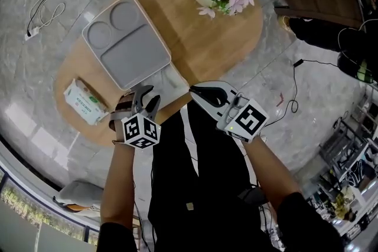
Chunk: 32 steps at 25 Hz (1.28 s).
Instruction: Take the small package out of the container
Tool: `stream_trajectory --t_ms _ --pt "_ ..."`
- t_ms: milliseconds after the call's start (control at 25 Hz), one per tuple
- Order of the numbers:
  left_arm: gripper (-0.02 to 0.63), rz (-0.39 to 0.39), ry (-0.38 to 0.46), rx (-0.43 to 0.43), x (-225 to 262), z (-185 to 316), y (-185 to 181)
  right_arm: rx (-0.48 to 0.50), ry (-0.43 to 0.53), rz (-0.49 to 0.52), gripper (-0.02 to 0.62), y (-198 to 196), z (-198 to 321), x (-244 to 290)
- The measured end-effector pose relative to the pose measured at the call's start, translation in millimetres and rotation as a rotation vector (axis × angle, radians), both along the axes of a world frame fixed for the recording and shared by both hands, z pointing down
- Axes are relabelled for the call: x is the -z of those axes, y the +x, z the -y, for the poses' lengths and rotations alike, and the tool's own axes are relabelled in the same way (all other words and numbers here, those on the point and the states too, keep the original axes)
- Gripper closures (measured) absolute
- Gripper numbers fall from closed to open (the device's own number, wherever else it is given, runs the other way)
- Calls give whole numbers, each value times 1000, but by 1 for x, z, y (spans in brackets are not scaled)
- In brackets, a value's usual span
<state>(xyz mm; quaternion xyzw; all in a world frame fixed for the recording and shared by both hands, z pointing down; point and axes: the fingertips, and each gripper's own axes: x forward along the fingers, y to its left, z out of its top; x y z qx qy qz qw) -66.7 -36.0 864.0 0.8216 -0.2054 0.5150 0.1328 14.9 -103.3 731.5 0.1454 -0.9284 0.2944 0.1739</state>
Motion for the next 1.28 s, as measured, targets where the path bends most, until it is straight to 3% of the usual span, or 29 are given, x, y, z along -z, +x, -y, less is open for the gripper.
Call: stream_trajectory --t_ms 840,1160,1280 --pt "442 238 -116 -127 -58 -12 11 -54 -72 41 581 15 -5 -25" --pt "491 278 -101 -148 -61 -9 8 -73 -72 42 581 23 0 -29" --pt "548 265 -103 -158 -59 -7 9 -76 -73 42 581 26 1 -28"
